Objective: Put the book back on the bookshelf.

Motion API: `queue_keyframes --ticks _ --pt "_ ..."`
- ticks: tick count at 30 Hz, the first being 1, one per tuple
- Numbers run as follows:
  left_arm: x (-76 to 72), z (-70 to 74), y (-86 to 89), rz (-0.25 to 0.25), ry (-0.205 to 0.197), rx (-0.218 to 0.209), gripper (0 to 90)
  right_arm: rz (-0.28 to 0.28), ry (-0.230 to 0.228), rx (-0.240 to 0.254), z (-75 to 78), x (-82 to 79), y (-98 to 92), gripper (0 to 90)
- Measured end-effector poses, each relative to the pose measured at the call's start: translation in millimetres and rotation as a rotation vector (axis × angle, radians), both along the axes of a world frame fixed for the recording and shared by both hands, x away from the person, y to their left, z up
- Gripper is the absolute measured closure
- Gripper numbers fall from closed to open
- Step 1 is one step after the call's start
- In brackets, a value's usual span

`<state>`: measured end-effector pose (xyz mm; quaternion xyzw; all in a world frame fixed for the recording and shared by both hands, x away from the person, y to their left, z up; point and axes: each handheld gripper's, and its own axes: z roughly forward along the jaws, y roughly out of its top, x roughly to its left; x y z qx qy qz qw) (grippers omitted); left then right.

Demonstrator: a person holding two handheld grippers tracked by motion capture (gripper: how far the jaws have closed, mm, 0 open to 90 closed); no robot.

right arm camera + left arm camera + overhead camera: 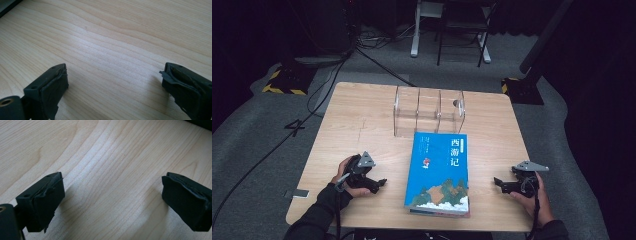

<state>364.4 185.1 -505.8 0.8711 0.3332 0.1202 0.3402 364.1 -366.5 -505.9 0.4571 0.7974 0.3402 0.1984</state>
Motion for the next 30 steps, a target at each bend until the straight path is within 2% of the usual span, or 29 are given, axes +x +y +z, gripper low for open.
queue_keyframes --ticks 14,18,19,21,24,26,30 --pt "1.3 -0.1 -0.6 -0.001 -0.001 -0.001 4.7 -0.015 -0.001 -0.002 -0.1 0.4 0.6 6.5" --pt "2.1 -0.1 -0.6 -0.008 -0.001 0.0 4.7 -0.012 0.011 -0.011 1.3 1.8 1.0 7.1" --pt "2.9 0.0 -0.4 -0.017 -0.005 0.005 4.6 -0.014 0.022 -0.014 2.8 2.4 1.8 9.7" --pt "4.0 -0.1 -0.5 -0.021 -0.003 0.001 4.6 -0.007 0.029 -0.012 6.9 3.7 2.7 24.6" --pt "5.9 0.3 -1.0 -0.028 -0.003 0.006 4.6 0.007 0.024 -0.006 14.3 2.5 7.4 16.9" --pt "8.5 0.1 -2.9 -0.03 -0.005 0.003 4.6 0.028 -0.001 0.003 23.2 -2.9 10.5 20.4" --pt "9.0 0.1 -3.3 -0.03 -0.005 0.004 4.6 0.065 -0.023 0.02 34.0 -8.0 13.8 19.6"
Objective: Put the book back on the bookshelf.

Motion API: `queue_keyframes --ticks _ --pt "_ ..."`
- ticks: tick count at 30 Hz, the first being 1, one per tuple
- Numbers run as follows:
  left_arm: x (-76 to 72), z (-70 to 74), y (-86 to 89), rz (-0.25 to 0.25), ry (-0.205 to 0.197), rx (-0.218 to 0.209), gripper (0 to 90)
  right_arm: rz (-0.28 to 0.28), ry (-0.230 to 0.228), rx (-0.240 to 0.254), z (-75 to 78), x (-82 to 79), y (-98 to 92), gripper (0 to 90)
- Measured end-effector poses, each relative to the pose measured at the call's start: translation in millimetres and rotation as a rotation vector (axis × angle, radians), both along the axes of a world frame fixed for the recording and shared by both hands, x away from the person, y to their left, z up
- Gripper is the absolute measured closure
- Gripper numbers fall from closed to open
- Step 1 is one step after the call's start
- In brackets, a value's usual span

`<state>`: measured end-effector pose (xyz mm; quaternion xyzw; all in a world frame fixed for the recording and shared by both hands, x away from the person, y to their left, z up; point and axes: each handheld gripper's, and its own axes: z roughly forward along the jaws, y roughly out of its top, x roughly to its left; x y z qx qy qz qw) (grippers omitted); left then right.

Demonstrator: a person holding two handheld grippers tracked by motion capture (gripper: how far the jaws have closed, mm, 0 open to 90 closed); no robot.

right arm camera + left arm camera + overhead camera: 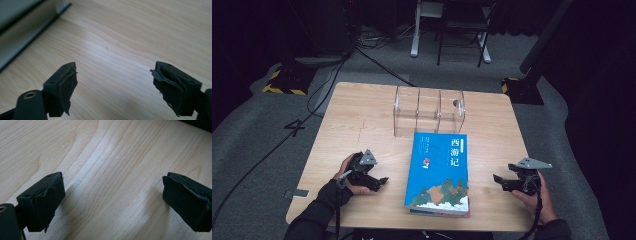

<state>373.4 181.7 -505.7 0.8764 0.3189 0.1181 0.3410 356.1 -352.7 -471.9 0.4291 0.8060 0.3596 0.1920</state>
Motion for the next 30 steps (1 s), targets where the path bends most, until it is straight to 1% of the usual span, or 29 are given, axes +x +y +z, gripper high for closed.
queue_keyframes --ticks 1,5,8,11,12,15,17,18,19,22,24,29,30 --pt "0.0 0.1 -0.2 0.001 0.0 0.002 4.6 0.031 -0.012 0.033 10.2 -0.9 3.6 19.6" --pt "0.1 0.1 -0.7 0.002 0.002 0.001 4.6 0.071 -0.038 0.061 23.6 -0.2 11.4 19.7" --pt "-0.3 -0.1 -2.2 0.008 0.001 -0.002 4.6 0.115 -0.048 0.069 34.1 -2.7 21.7 19.8" --pt "-1.0 0.1 -3.3 0.014 0.001 0.0 4.6 0.15 -0.051 0.078 40.7 -5.0 30.5 21.6" --pt "-1.0 0.1 -3.3 0.014 0.001 0.0 4.6 0.15 -0.051 0.078 40.7 -5.0 30.5 21.6" --pt "-1.2 -0.1 -4.5 0.016 0.004 -0.003 4.4 0.193 -0.051 0.09 49.5 -7.9 41.7 21.5" --pt "-0.8 0.2 -5.4 0.014 0.007 0.0 4.1 0.21 -0.053 0.089 52.8 -9.3 46.3 22.1" --pt "-0.8 0.2 -5.4 0.014 0.007 0.0 4.0 0.21 -0.053 0.089 52.8 -9.3 46.3 22.1" --pt "-0.9 0.2 -5.8 0.017 0.007 -0.001 4.0 0.226 -0.055 0.091 55.3 -11.4 50.1 23.0" --pt "-1.6 0.2 -6.1 0.02 0.005 0.0 4.3 0.252 -0.065 0.08 59.5 -15.7 56.9 21.8" --pt "-2.5 0.2 -6.3 0.026 0.004 -0.001 4.7 0.264 -0.069 0.082 61.3 -16.9 58.8 21.6" --pt "-3.6 0.1 -6.1 0.024 -0.002 -0.006 6.5 0.292 -0.098 0.064 67.5 -20.4 64.9 20.5" --pt "-3.7 0.0 -6.1 0.025 -0.002 -0.007 6.5 0.296 -0.101 0.068 68.9 -21.0 66.0 20.7"
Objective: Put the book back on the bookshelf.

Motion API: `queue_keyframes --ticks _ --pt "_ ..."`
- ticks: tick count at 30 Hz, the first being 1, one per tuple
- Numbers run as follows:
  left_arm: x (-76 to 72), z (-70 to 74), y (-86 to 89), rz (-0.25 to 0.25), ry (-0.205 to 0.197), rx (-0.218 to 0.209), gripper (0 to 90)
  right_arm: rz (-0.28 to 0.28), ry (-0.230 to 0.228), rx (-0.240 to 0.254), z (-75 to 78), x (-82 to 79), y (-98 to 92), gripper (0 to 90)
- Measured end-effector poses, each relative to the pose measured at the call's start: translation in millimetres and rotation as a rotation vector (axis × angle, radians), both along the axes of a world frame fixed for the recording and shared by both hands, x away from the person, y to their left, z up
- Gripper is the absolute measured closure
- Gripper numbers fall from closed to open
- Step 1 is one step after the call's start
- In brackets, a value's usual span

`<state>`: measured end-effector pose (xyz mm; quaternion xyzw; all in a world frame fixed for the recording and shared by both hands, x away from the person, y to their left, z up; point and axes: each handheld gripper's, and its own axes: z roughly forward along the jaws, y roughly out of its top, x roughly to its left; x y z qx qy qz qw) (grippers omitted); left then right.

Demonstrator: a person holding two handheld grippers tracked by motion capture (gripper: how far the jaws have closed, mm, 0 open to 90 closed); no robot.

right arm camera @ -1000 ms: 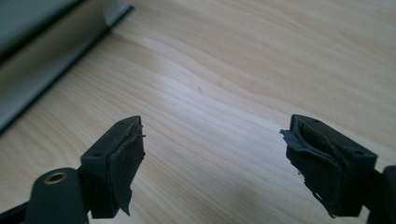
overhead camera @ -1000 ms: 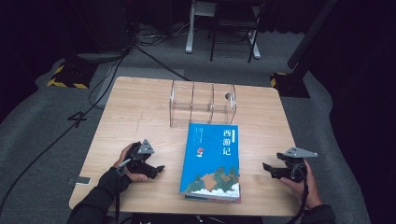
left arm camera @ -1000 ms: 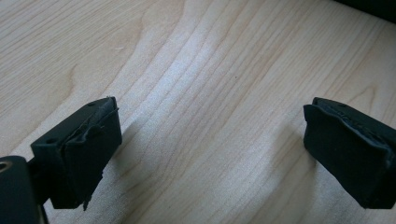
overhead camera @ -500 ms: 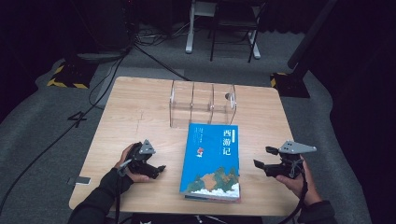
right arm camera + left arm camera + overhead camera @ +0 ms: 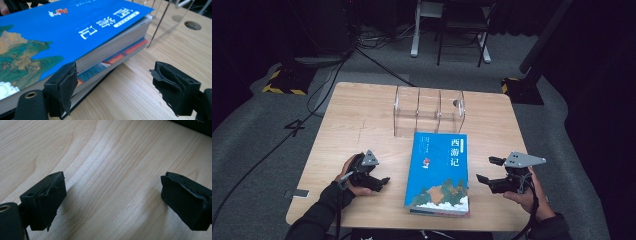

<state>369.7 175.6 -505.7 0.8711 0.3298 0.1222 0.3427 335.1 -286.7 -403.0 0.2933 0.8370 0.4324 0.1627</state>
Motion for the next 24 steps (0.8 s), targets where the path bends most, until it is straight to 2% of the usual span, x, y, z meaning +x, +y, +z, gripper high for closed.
queue_keyframes --ticks 6,9,15,18,21,24 --pt "-0.4 0.1 -0.3 0.005 -0.001 0.001 6.7 0.047 0.013 0.017 7.4 -4.8 11.5 20.6" --pt "0.4 0.7 -0.3 0.007 -0.002 0.002 8.3 0.071 0.024 0.006 9.5 -6.2 20.7 23.8" --pt "3.2 1.8 -1.9 0.008 0.001 0.003 10.9 0.104 0.048 -0.014 9.2 -6.5 34.3 23.5" --pt "4.1 2.2 -3.6 -0.003 -0.003 -0.004 15.6 0.117 0.071 -0.02 7.6 -5.5 40.3 23.0" --pt "5.6 2.6 -6.2 -0.014 -0.006 -0.001 15.7 0.127 0.087 -0.029 5.5 -3.9 44.8 22.9" --pt "5.6 4.6 -10.7 -0.031 -0.041 0.022 18.2 0.148 0.113 -0.044 1.5 -1.4 47.5 24.3"
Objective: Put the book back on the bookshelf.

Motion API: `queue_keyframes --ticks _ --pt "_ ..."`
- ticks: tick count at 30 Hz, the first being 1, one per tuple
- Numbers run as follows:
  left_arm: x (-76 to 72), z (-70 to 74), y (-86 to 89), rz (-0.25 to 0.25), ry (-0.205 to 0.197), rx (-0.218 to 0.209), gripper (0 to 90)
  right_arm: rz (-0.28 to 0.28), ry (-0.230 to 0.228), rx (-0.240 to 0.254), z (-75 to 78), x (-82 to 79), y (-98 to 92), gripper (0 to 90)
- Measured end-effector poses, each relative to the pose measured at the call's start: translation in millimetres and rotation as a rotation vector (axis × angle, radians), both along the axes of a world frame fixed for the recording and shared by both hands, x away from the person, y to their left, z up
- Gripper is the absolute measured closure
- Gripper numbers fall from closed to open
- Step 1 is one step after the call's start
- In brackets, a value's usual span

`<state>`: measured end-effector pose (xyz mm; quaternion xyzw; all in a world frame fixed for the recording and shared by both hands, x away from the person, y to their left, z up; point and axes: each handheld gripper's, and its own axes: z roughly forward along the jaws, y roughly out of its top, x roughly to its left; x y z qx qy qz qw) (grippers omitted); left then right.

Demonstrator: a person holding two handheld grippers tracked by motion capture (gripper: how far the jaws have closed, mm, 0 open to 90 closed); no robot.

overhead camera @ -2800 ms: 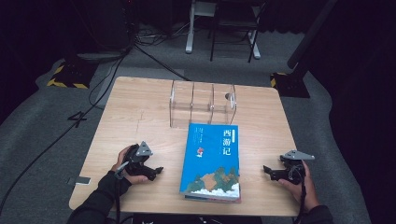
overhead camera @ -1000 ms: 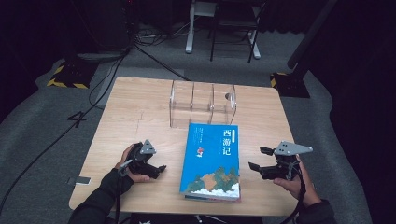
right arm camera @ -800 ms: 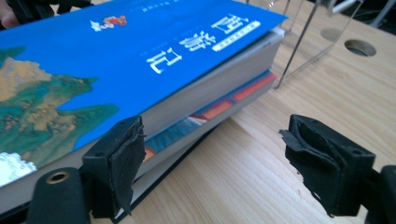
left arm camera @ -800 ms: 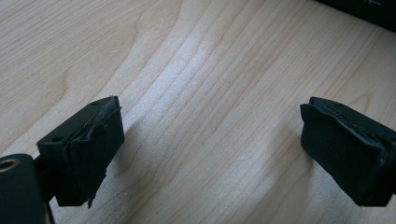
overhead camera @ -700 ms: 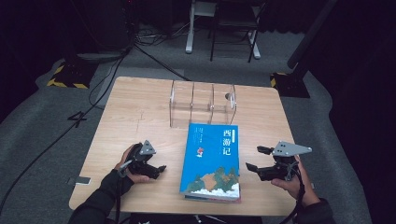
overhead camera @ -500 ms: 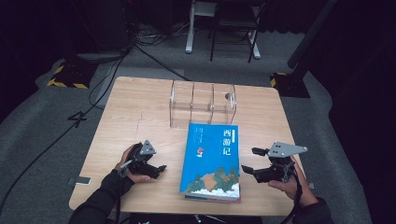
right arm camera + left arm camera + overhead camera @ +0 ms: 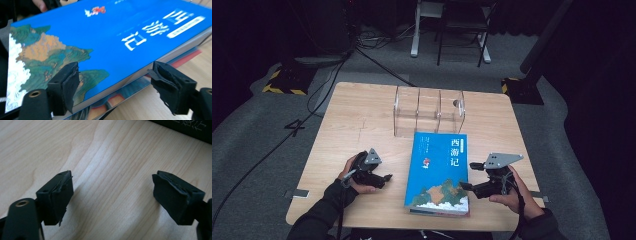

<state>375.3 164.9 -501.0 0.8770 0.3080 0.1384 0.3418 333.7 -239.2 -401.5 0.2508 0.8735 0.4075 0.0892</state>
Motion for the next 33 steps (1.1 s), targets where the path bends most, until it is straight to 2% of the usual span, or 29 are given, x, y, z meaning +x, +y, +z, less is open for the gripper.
queue_keyframes --ticks 1,4,8,13,17,22,25,31,33 --pt "0.2 1.0 -2.0 -0.003 -0.009 0.003 19.3 0.005 0.018 -0.004 -2.6 1.7 0.3 24.3" --pt "3.4 3.7 -8.7 -0.016 0.0 -0.012 19.7 0.009 0.06 0.019 -8.0 7.2 -1.5 22.1" --pt "7.5 9.6 -18.8 -0.029 -0.031 -0.014 20.5 0.016 0.082 0.023 -9.9 12.0 -2.8 17.7" --pt "13.3 17.0 -25.8 -0.03 -0.033 -0.036 20.9 0.04 0.109 0.032 -12.5 17.9 -1.8 15.0" --pt "19.0 24.6 -30.8 -0.032 -0.057 -0.056 23.4 0.086 0.152 0.053 -16.3 28.0 -2.8 12.5" --pt "24.2 29.0 -35.2 -0.036 -0.075 -0.078 24.3 0.097 0.157 0.046 -16.8 31.6 -1.3 9.9" --pt "28.5 31.3 -40.5 -0.04 -0.072 -0.078 23.9 0.1 0.152 0.039 -16.1 31.7 -0.2 9.7" --pt "33.4 34.5 -48.4 -0.047 -0.074 -0.116 24.6 0.101 0.146 0.042 -16.1 31.4 -0.3 9.8" --pt "33.0 34.2 -52.9 -0.043 -0.072 -0.099 25.7 0.104 0.14 0.042 -15.9 31.3 0.0 9.8"
